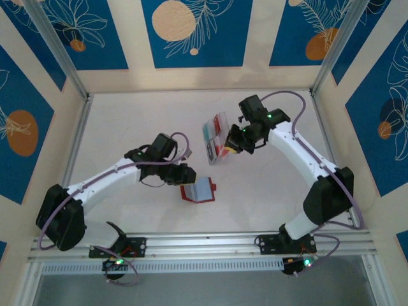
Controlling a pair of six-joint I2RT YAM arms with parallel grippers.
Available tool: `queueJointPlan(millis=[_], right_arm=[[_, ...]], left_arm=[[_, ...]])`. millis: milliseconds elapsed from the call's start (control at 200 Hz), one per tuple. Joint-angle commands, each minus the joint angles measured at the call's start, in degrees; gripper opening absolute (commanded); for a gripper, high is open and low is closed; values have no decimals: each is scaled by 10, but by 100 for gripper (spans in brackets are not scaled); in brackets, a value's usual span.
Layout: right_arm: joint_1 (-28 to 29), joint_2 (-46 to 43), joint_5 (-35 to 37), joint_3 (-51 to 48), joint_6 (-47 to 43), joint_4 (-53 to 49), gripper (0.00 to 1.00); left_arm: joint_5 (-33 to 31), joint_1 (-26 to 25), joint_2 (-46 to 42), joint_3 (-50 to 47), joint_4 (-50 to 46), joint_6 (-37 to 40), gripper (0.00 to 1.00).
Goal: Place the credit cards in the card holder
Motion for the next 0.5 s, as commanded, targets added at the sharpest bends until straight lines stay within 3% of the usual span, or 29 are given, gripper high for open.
queueJointPlan(millis=[0,215,495], right_arm=[[1,42,91,44,-48,-31,0],[13,107,166,86,-111,-25,0],[27,137,224,97,-173,27,0]], left_arm=[[-41,-18,16,-1,-31,25,24],[-77,-24,34,-30,-28,31,22],[-65,-24,53,-73,19,10,20]])
